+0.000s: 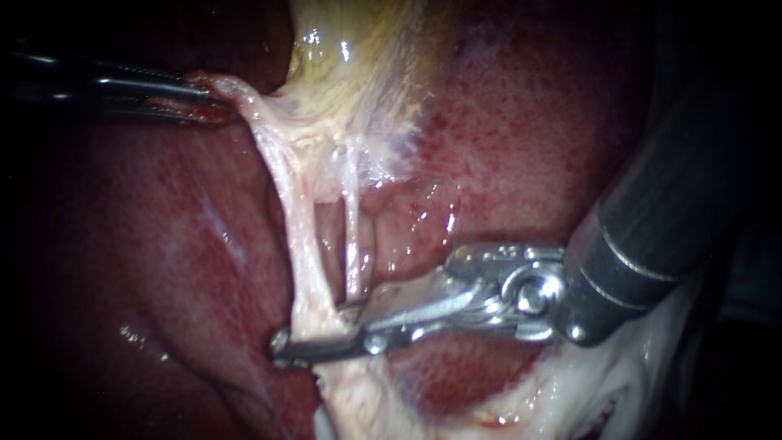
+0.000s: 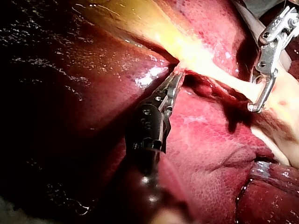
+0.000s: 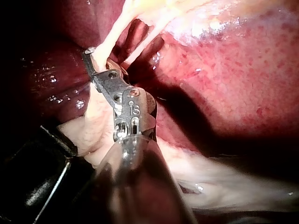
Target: Going back first clip left tube
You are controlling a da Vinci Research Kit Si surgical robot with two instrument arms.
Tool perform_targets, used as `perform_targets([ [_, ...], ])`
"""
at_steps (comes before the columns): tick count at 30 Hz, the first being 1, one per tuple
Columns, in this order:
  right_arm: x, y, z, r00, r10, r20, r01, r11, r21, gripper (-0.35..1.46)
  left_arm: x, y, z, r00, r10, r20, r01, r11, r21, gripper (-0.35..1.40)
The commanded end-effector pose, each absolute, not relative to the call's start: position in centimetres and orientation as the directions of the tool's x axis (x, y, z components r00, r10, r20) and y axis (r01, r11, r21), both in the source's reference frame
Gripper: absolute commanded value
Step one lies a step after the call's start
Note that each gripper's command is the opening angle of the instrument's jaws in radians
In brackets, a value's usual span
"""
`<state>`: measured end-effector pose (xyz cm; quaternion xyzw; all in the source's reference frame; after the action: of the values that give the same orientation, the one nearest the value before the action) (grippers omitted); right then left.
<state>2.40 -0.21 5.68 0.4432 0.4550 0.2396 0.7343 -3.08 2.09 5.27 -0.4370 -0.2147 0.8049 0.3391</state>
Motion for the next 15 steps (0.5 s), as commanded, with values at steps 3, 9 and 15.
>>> perform_targets([
  [3, 2.45, -0.21, 5.73, 0.466, 0.718, -0.517, 0.080, 0.548, 0.833, 0.08, -3.08, 2.09, 5.27, -0.388, 0.733, -0.558, -0.358, -0.678, -0.642, -0.35],
  [9, 2.52, -0.18, 5.95, 0.439, 0.678, -0.590, 0.064, 0.631, 0.773, 0.42, -3.08, 2.09, 5.27, -0.388, 0.734, -0.558, -0.358, -0.678, -0.642, -0.35],
  [15, 2.39, -0.04, 6.18, 0.385, 0.640, -0.665, -0.048, 0.733, 0.678, 0.49, -3.08, 2.09, 5.27, -0.388, 0.733, -0.558, -0.358, -0.678, -0.642, -0.35],
])
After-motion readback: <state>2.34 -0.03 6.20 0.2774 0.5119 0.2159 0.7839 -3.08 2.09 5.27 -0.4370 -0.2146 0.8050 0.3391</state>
